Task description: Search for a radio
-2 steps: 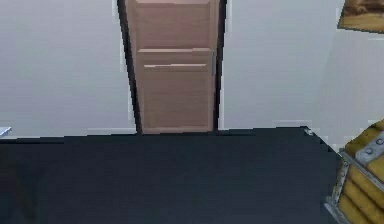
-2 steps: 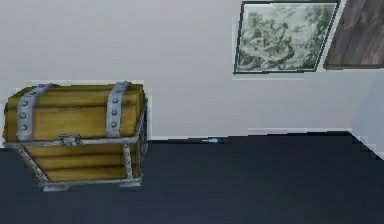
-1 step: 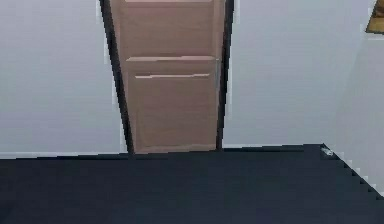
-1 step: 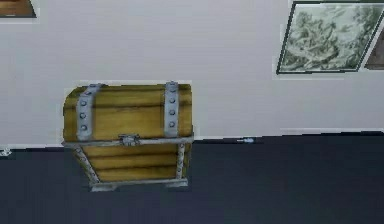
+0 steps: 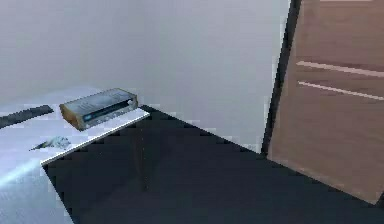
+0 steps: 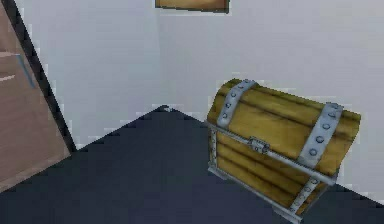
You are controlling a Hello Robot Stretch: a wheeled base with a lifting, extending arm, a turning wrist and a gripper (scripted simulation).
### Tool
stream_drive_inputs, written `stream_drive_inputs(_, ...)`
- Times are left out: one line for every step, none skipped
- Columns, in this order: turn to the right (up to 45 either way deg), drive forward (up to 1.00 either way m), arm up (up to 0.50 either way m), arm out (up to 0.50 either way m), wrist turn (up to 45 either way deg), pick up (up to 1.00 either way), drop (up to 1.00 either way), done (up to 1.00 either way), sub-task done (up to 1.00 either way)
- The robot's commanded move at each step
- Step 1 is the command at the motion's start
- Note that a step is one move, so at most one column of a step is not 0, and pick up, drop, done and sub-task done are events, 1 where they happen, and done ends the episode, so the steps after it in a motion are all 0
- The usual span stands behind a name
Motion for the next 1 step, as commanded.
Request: stream_drive_inputs(-24.0,0.00,0.00,0.00,0.0,0.00,0.00,0.00,0.00)
